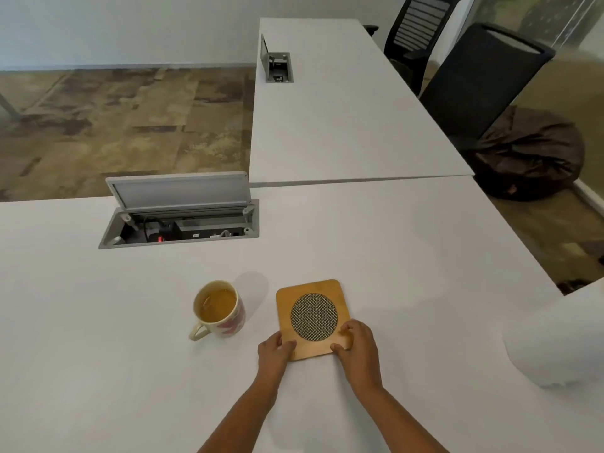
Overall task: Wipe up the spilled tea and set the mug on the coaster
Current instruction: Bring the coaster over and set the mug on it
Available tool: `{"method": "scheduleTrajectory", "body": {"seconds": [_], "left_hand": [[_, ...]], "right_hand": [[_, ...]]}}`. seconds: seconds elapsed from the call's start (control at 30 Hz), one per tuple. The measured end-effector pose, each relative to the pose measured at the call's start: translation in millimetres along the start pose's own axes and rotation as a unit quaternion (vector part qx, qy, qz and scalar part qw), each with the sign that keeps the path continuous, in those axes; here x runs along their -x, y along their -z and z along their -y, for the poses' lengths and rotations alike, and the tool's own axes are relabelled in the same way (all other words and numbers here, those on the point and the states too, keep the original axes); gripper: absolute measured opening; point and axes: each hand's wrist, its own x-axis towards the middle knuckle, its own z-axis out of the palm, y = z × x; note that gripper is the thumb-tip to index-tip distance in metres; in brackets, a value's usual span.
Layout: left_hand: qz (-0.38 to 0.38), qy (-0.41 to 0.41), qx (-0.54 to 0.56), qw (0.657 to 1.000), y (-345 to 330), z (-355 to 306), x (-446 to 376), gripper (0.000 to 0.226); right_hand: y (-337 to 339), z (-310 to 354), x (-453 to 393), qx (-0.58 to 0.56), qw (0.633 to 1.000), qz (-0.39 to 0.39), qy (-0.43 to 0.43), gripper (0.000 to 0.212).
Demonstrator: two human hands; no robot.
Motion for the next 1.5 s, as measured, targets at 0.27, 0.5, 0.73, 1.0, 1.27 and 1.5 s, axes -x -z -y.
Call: {"method": "scheduleTrajectory", "body": {"seconds": [0.27,0.5,0.73,1.0,1.27,1.5], "left_hand": [[-0.015,-0.032,-0.034,0.999,1.1,4.8,-5.3,0.033],[-0.056,0.011,-0.023,0.998,13.5,17.7,-3.8,0.045],[-0.158,0.056,0.049,0.985,66.7,38.4,-2.4,0.044],[-0.202,-0.07,0.057,0.975,98.1,30.0,11.2,0.055],[-0.198,-0.112,0.06,0.972,117.9,7.8,6.8,0.043],[-0.192,-0.097,0.009,0.976,130.0,-3.3,-1.1,0.02]], "right_hand": [[-6.0,-4.6,-2.2,0.017,1.0,-0.002,-0.006,0.044],[-10.4,10.5,-6.9,0.056,0.998,0.021,-0.01,0.079],[-44.3,82.2,-9.8,-0.03,0.993,0.105,0.037,0.087],[-77.2,140.2,-15.6,0.115,0.938,0.257,0.201,0.087],[-95.4,185.9,-35.5,0.269,0.853,0.355,0.272,0.112],[-108.6,193.9,-41.2,0.344,0.815,0.342,0.318,0.106]]}}
